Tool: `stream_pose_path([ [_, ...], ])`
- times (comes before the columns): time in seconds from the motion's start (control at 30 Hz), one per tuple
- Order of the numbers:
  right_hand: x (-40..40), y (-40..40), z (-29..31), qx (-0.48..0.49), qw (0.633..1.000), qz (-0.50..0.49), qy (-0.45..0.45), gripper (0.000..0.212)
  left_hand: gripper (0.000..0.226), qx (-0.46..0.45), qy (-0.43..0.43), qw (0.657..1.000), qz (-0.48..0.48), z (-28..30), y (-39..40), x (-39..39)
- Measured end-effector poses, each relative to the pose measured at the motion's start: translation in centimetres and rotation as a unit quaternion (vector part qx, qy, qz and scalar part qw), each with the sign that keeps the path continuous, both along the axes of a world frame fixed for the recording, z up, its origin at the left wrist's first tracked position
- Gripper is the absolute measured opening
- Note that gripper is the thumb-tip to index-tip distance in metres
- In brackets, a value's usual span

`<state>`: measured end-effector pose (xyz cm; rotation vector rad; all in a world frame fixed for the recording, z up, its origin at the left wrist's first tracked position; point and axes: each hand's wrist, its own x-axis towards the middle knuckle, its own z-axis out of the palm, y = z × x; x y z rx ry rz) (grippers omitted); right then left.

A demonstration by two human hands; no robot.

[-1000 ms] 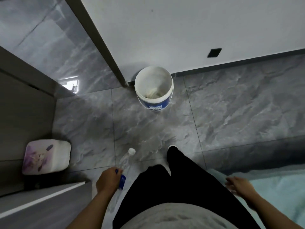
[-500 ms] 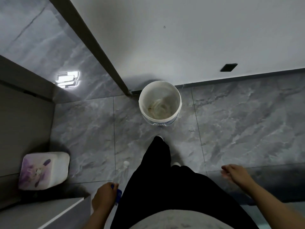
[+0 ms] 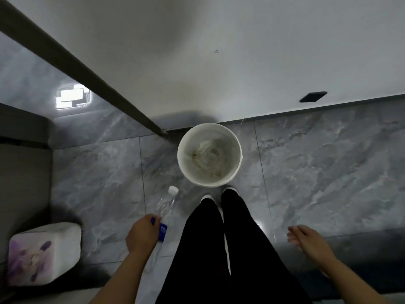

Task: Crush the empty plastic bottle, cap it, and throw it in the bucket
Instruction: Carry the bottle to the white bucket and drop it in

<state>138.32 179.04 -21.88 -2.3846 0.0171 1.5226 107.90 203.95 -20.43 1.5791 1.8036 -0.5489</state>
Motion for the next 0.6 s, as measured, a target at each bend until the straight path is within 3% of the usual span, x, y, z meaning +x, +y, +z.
stream_pose_path([
  [0.27, 5.6, 12.7, -8.2, 0.079, 0.996, 0.036, -0.013, 0.029, 0.035, 0.056, 0.010, 0.998, -0.011, -8.7, 3.6, 8.6],
  [0.6, 6.9, 21.5, -23.0, 0.075, 0.982, 0.130, -0.114, 0.033, 0.038, 0.092, -0.032, 0.991, -0.093, -23.8, 9.0, 14.0],
])
